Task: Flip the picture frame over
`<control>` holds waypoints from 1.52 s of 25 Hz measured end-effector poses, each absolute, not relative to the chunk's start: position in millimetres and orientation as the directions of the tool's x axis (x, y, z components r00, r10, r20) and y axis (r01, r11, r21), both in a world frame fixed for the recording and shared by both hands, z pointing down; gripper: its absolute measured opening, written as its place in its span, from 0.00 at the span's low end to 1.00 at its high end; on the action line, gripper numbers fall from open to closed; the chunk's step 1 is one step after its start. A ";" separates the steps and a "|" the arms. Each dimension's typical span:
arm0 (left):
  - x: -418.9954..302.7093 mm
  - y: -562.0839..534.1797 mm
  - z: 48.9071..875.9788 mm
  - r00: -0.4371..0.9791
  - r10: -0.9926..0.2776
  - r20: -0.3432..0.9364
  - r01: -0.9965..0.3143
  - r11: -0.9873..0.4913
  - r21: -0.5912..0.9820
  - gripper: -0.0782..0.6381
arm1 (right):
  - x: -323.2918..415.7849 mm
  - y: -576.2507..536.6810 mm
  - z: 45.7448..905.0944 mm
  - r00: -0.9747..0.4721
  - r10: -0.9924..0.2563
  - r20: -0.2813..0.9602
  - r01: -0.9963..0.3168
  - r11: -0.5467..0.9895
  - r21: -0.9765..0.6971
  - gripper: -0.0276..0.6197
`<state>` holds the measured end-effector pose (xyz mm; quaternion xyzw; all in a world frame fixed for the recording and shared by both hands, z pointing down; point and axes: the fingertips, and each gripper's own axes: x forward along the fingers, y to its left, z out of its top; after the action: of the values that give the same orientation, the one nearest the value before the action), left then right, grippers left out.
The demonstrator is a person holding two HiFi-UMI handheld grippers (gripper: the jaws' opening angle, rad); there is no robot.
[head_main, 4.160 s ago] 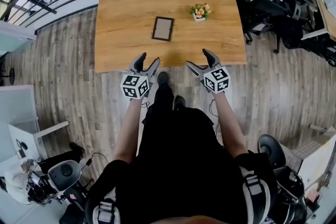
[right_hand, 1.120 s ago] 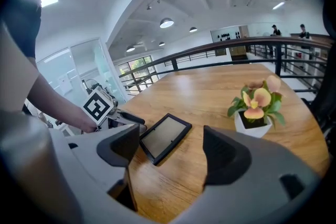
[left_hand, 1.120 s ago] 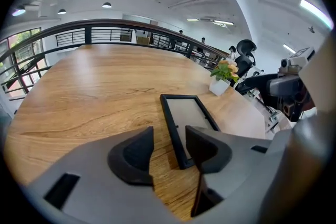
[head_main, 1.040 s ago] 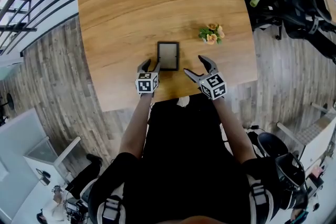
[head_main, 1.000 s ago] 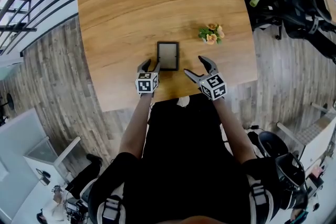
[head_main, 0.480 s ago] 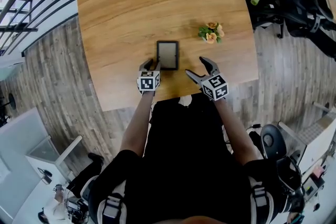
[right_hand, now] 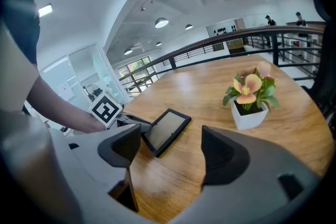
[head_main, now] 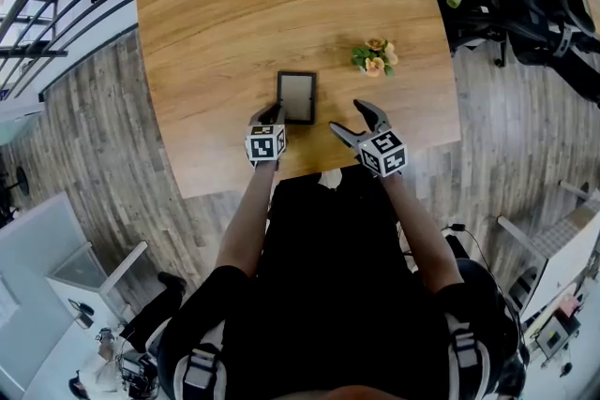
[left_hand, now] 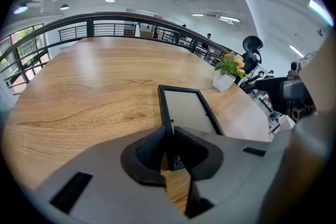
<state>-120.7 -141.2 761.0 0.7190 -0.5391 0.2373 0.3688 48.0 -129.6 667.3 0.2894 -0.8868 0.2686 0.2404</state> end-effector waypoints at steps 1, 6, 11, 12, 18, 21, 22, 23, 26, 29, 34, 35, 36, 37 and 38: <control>-121.4 -140.7 761.0 0.311 -0.596 0.740 -0.947 -0.128 0.295 0.20 | 47.9 -129.5 667.0 -0.718 -0.383 0.581 -0.641 0.688 -0.339 0.60; -120.1 -141.4 757.9 0.329 -0.592 0.735 -0.938 -0.114 0.328 0.19 | 48.8 -128.8 667.7 -0.722 -0.385 0.575 -0.643 0.680 -0.353 0.59; -121.2 -142.3 751.8 0.343 -0.606 0.718 -0.927 -0.095 0.363 0.19 | 45.0 -126.0 666.9 -0.722 -0.386 0.574 -0.645 0.676 -0.356 0.59; -120.9 -142.3 751.4 0.345 -0.607 0.716 -0.925 -0.093 0.367 0.19 | 44.9 -125.4 667.0 -0.722 -0.387 0.573 -0.645 0.676 -0.357 0.59; -120.9 -140.8 749.4 0.356 -0.615 0.703 -0.915 -0.077 0.396 0.19 | 43.5 -120.8 670.2 -0.722 -0.385 0.574 -0.648 0.668 -0.366 0.58; -120.7 -139.0 747.7 0.364 -0.617 0.698 -0.911 -0.079 0.405 0.19 | 40.6 -118.3 670.8 -0.725 -0.382 0.573 -0.645 0.667 -0.372 0.58; -120.8 -138.6 746.9 0.366 -0.618 0.696 -0.910 -0.080 0.408 0.19 | 39.1 -117.7 670.9 -0.727 -0.381 0.572 -0.644 0.668 -0.374 0.58; -121.2 -138.3 745.9 0.368 -0.620 0.693 -0.908 -0.081 0.410 0.19 | 37.4 -117.2 671.0 -0.728 -0.379 0.571 -0.642 0.668 -0.375 0.58; -121.6 -136.9 742.4 0.374 -0.627 0.684 -0.905 -0.084 0.418 0.19 | 32.9 -115.2 671.2 -0.731 -0.375 0.570 -0.638 0.671 -0.378 0.58; -121.2 -135.1 738.5 0.381 -0.634 0.673 -0.900 -0.089 0.426 0.19 | 28.8 -113.8 671.3 -0.734 -0.372 0.569 -0.635 0.674 -0.378 0.58; -119.4 -132.6 730.2 0.395 -0.649 0.650 -0.892 -0.100 0.441 0.19 | 20.4 -110.7 673.5 -0.744 -0.356 0.566 -0.621 0.680 -0.389 0.58; -118.5 -131.8 728.6 0.398 -0.651 0.646 -0.890 -0.103 0.445 0.19 | 18.8 -109.7 674.9 -0.746 -0.351 0.565 -0.619 0.678 -0.397 0.58; -117.7 -131.2 726.8 0.401 -0.653 0.642 -0.888 -0.105 0.448 0.19 | 17.0 -108.9 676.6 -0.749 -0.346 0.564 -0.617 0.674 -0.406 0.58; -117.1 -130.8 724.8 0.404 -0.656 0.637 -0.886 -0.108 0.451 0.19 | 15.0 -108.1 678.3 -0.752 -0.341 0.564 -0.615 0.670 -0.415 0.58; -116.7 -130.4 722.8 0.406 -0.659 0.633 -0.885 -0.110 0.453 0.19 | 12.8 -107.1 680.0 -0.754 -0.336 0.564 -0.613 0.667 -0.423 0.58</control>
<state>-116.7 -130.4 722.8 0.7321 -0.5273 0.1380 0.4087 12.8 -107.1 680.0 0.2683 -0.8847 0.3074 0.2253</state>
